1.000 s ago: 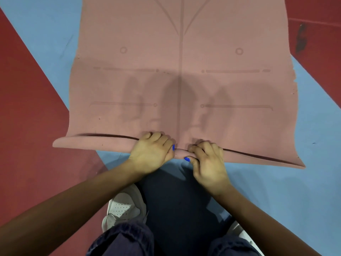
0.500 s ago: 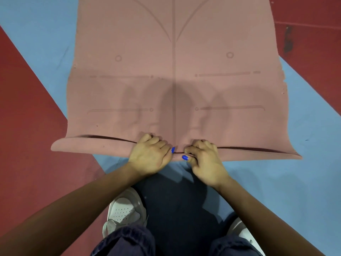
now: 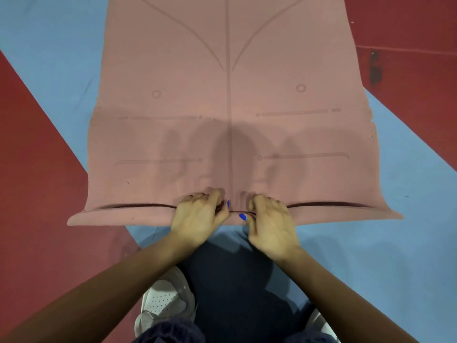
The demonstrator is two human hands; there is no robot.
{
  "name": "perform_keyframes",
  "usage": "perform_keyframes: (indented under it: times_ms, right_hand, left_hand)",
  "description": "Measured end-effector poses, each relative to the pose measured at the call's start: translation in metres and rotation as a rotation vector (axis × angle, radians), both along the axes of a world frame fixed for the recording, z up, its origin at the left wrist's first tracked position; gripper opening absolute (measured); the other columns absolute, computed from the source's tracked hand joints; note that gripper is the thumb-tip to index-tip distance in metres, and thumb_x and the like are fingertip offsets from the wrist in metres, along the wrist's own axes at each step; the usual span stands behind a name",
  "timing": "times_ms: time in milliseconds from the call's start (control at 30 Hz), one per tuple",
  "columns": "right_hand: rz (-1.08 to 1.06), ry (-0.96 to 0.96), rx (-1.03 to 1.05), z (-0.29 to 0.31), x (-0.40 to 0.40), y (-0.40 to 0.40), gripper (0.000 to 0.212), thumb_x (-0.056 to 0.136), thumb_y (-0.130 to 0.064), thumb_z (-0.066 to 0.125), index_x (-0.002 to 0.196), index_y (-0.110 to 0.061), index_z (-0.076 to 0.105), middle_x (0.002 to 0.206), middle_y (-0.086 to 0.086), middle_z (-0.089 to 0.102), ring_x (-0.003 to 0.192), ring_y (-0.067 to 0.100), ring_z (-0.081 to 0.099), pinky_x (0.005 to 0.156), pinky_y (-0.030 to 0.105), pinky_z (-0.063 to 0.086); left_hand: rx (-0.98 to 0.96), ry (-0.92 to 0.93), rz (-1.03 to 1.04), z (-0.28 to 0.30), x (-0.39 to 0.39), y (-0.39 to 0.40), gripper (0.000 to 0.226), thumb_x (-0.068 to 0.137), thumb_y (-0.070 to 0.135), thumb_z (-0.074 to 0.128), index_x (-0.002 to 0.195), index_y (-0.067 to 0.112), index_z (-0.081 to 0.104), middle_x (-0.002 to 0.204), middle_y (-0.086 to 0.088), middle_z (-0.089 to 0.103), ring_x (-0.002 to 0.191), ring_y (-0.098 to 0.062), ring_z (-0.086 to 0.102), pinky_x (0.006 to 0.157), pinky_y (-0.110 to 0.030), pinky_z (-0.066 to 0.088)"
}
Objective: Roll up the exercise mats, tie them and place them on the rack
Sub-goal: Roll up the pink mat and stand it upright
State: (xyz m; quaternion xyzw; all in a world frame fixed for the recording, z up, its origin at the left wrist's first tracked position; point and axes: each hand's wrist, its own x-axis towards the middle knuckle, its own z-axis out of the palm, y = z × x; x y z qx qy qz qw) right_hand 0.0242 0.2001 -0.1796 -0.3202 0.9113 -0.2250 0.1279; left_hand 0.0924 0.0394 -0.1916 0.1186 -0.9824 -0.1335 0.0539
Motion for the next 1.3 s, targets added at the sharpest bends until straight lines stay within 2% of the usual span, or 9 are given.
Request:
perform_keyframes:
  times_ms: [133,267,500,667,767,833,933,1100,1300]
  right_hand:
    - [0.015,0.044,-0.047,-0.001,-0.001,-0.001,0.015,0.069,-0.014,0.062,0.070,-0.013,0.047,0.067,0.002,0.050,0.057,0.025,0.049,0.054,0.034,0.047]
    - [0.070,0.201,-0.061,-0.007,-0.006,0.000,0.021,0.070,-0.012,0.064,0.079,-0.014,0.044,0.084,0.011,0.054,0.071,0.024,0.040,0.065,0.032,0.035]
    - [0.203,0.193,-0.090,-0.011,-0.019,0.002,0.008,0.078,-0.021,0.051,0.074,-0.013,0.050,0.077,0.005,0.049,0.065,0.025,0.042,0.064,0.031,0.028]
    - [0.170,0.050,-0.073,-0.006,-0.024,-0.002,0.006,0.071,-0.017,0.056,0.067,-0.013,0.053,0.073,0.003,0.051,0.061,0.027,0.050,0.057,0.031,0.044]
    - [0.111,-0.007,-0.041,0.001,-0.027,-0.002,0.014,0.069,-0.014,0.072,0.065,-0.013,0.059,0.069,0.003,0.052,0.060,0.028,0.053,0.059,0.025,0.041]
    - [0.101,0.064,-0.017,0.007,-0.027,0.000,0.017,0.070,-0.017,0.078,0.066,-0.013,0.062,0.067,0.004,0.053,0.057,0.027,0.052,0.062,0.026,0.037]
    - [0.073,0.271,0.138,0.023,-0.018,0.003,0.019,0.077,-0.028,0.055,0.072,-0.015,0.068,0.071,0.005,0.058,0.058,0.028,0.053,0.064,0.032,0.029]
    - [-0.141,0.226,0.346,0.034,-0.013,0.025,0.030,0.075,-0.038,0.052,0.072,-0.015,0.070,0.074,0.006,0.062,0.067,0.031,0.054,0.066,0.035,0.035]
    - [-0.070,0.132,0.249,0.016,-0.023,0.034,0.041,0.083,-0.043,0.041,0.076,-0.017,0.071,0.075,0.003,0.060,0.066,0.030,0.054,0.064,0.032,0.040]
  left_hand:
    - [-0.109,-0.014,0.057,-0.008,0.001,0.000,0.040,0.082,0.041,0.048,0.108,0.012,0.059,0.095,-0.009,0.061,0.087,-0.030,0.057,0.082,-0.040,0.036]
    - [-0.096,-0.092,-0.065,-0.008,-0.005,-0.009,0.057,0.086,0.043,0.046,0.135,0.013,0.046,0.138,-0.013,0.048,0.134,-0.032,0.033,0.110,-0.061,0.020]
    - [-0.132,-0.332,-0.231,-0.005,-0.011,-0.017,0.069,0.100,0.053,0.011,0.144,0.009,0.040,0.152,-0.008,0.037,0.144,-0.027,0.020,0.105,-0.073,0.015]
    - [-0.103,-0.438,-0.295,-0.006,-0.018,-0.024,0.090,0.081,0.079,0.000,0.150,0.022,-0.009,0.158,0.000,-0.018,0.144,-0.020,-0.024,0.108,-0.066,-0.014]
    - [-0.063,-0.530,-0.258,-0.003,-0.025,-0.026,0.092,0.073,0.084,0.000,0.144,0.030,-0.024,0.149,-0.002,-0.037,0.136,-0.019,-0.040,0.107,-0.062,-0.022]
    - [-0.033,-0.574,-0.249,0.002,-0.028,-0.025,0.091,0.072,0.085,0.003,0.141,0.035,-0.027,0.146,-0.001,-0.041,0.136,-0.019,-0.040,0.107,-0.061,-0.023]
    - [-0.001,-0.610,-0.231,0.007,-0.031,-0.024,0.088,0.074,0.082,0.011,0.140,0.038,-0.027,0.147,0.001,-0.041,0.136,-0.018,-0.039,0.108,-0.058,-0.024]
    - [0.033,-0.648,-0.222,0.004,-0.034,-0.026,0.090,0.067,0.090,0.003,0.136,0.044,-0.031,0.142,0.006,-0.046,0.131,-0.014,-0.045,0.106,-0.056,-0.027]
    - [0.062,-0.643,-0.188,0.006,-0.034,-0.026,0.087,0.070,0.088,0.010,0.136,0.047,-0.028,0.141,0.009,-0.045,0.130,-0.009,-0.043,0.107,-0.053,-0.027]
